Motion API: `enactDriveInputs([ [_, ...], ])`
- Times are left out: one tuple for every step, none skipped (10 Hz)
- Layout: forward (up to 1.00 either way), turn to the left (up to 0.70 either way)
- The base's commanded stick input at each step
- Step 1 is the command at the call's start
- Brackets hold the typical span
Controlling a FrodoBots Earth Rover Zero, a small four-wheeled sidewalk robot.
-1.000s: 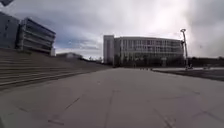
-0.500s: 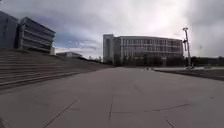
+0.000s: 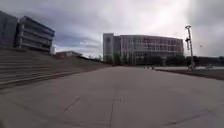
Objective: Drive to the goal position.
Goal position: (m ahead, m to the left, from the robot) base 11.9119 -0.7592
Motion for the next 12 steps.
enactDriveInputs([
  [0.70,0.00],
  [0.70,0.00],
  [0.70,0.00],
  [0.70,0.00],
  [0.70,0.00],
  [0.70,0.00],
  [0.70,0.01],
  [0.70,0.02],
  [0.70,0.05],
  [0.70,0.16],
  [0.70,0.30],
  [0.70,0.26],
])
